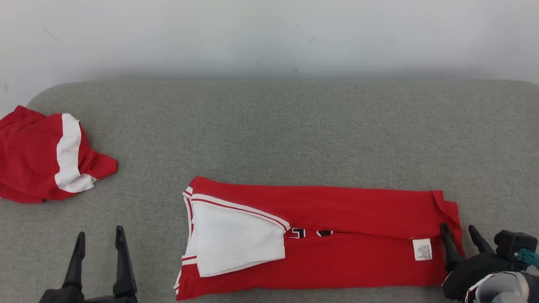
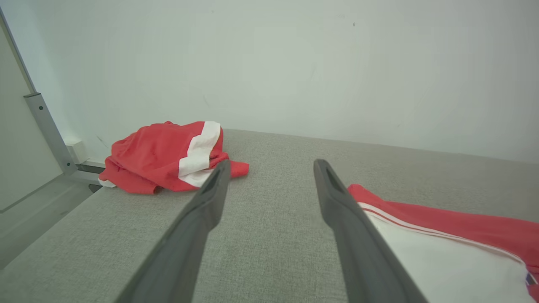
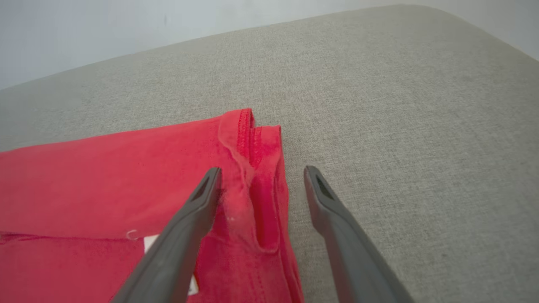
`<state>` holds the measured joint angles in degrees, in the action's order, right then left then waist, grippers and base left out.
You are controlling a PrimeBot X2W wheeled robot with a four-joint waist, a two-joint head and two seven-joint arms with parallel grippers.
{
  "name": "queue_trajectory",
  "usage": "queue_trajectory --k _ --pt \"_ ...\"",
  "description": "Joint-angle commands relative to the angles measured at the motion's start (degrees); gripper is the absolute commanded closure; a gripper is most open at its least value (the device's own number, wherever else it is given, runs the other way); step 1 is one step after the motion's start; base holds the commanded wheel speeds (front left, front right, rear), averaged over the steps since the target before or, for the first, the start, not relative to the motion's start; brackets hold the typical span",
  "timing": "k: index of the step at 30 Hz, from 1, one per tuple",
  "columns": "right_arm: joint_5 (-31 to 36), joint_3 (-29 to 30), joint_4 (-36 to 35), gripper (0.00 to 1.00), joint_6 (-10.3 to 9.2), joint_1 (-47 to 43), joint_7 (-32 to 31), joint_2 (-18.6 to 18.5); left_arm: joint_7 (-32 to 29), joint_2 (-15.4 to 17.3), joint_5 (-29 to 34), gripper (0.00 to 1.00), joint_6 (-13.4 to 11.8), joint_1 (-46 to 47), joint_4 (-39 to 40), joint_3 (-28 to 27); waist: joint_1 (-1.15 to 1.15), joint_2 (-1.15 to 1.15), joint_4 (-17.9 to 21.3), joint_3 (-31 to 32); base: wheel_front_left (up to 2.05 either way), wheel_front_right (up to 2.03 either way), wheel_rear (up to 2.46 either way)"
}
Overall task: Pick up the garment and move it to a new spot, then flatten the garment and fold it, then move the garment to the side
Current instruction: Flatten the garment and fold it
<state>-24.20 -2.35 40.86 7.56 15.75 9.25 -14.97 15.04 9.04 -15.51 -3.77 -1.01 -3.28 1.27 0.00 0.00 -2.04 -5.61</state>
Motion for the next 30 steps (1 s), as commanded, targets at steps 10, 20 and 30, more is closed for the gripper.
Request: queue_trajectory --k 10,20,30 --pt "-0.8 -2.3 8.1 1.0 -0.13 3.9 -3.3 0.3 0.2 -3.2 4.5 0.0 4.2 -0.1 -2.2 -4.2 0.0 0.0 -1.1 0.2 0.0 0.0 0.0" --pt "-2.9 -1.8 11.3 1.0 -0.13 5.8 -0.8 -5.4 0.2 -4.5 7.1 0.0 6.2 -1.3 -2.6 -7.0 0.0 0.0 -0.2 2.6 0.0 0.0 0.0" --pt "-0.4 -2.6 9.5 1.0 -0.13 8.4 -0.7 -10.8 0.2 -5.5 8.1 0.0 7.3 -1.4 -2.4 -7.8 0.0 0.0 2.0 2.9 0.0 0.0 0.0"
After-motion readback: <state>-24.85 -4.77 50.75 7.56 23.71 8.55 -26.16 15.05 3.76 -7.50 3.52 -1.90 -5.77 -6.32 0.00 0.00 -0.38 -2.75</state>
